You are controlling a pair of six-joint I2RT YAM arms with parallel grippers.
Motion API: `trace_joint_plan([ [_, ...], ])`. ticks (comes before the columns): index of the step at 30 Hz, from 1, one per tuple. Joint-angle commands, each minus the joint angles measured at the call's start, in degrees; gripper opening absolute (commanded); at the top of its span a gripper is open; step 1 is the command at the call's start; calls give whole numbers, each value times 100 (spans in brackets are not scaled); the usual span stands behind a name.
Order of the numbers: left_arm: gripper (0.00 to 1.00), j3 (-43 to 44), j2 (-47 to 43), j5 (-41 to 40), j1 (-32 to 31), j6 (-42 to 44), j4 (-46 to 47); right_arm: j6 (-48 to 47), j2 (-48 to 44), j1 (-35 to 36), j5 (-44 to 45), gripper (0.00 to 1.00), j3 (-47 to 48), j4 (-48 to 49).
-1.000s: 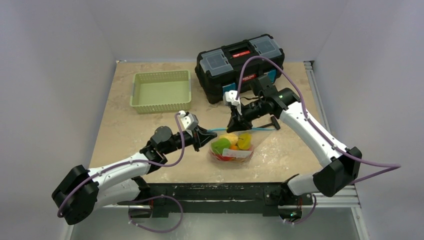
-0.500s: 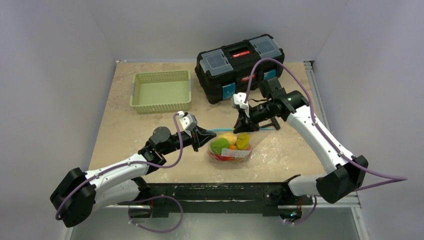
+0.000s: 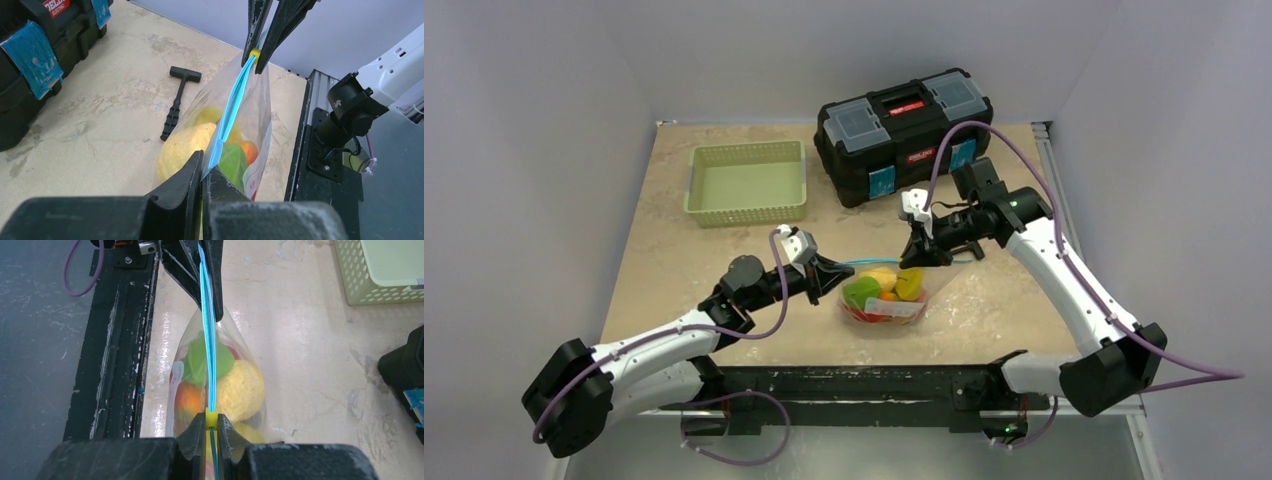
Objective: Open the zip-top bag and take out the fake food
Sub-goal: Unzip the zipper food storage bag at the center of the board.
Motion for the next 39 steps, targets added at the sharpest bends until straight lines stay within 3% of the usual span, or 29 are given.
trace_joint_plan([
  [1,0,-80,-150,-204,26,108,47,-145,-241,-176,-4,0,-93,-178],
  [39,0,-176,-400,-285,30,215,-122,-663,-909,-1124,159,0,-720,-730],
])
